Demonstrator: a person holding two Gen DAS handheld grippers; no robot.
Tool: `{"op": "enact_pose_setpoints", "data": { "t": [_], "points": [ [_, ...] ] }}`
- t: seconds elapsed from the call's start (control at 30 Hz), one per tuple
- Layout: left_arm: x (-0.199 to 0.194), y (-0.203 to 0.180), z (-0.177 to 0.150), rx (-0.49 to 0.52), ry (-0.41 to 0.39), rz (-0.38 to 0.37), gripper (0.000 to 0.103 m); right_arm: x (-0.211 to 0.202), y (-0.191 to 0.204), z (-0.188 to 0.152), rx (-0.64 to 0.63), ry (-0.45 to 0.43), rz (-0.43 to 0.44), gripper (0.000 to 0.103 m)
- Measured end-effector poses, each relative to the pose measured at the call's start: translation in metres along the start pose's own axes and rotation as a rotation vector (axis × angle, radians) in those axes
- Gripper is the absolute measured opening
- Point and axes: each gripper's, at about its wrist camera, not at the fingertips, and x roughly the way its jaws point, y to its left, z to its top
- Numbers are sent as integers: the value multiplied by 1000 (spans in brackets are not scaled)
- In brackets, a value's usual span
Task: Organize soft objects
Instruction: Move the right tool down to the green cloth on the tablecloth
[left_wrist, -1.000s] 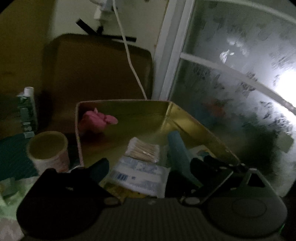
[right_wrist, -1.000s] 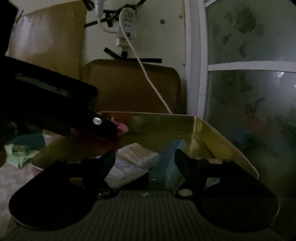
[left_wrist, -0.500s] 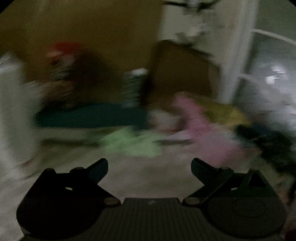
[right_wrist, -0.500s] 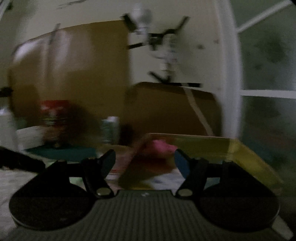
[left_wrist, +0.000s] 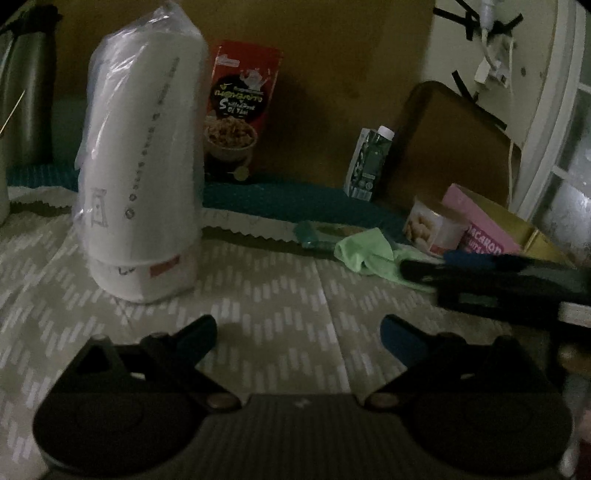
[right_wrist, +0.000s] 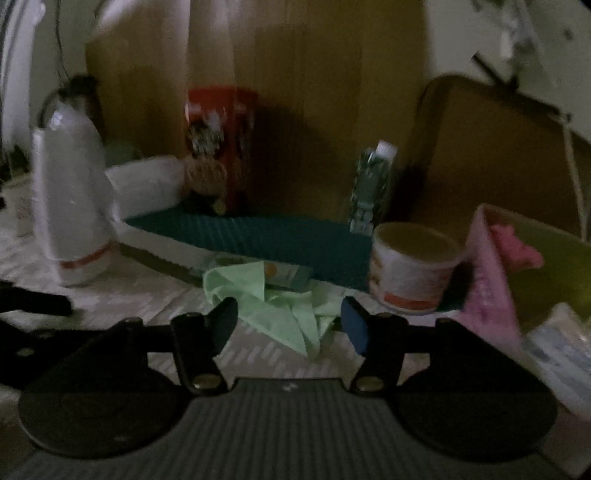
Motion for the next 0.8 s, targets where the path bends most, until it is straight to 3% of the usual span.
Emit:
{"op": "enact_pose_setpoints", "data": {
  "t": [0.1,0.13,0.17,0.27,0.37,0.57,0.67,0.8],
  "points": [
    [-2,1,-1,-2,-3,-3,99,32,0,1,22,92,5,70],
    [1,1,-1,-2,-2,-4,99,38,-3,2,45,111,23,62],
    [2,2,-1,-3,-2,-6,99,35,-4,2,61,97,37,35],
    [2,4,0,-12,-2,-14,99,26,1,-3,16,84,31,11],
    [1,5,0,-15,-2,-17,99,4,9,-12,13,82,66,9],
    [-1,5,0,-12,5,-27,100,-61,36,-40,19,64,250,9],
    [-1,5,0,-16,8,-30,101,-83,50,-50,-46,18,236,10],
    [-2,1,-2,0,13,-11,101,-76,54,-65,-74,28,193,13]
  ]
}}
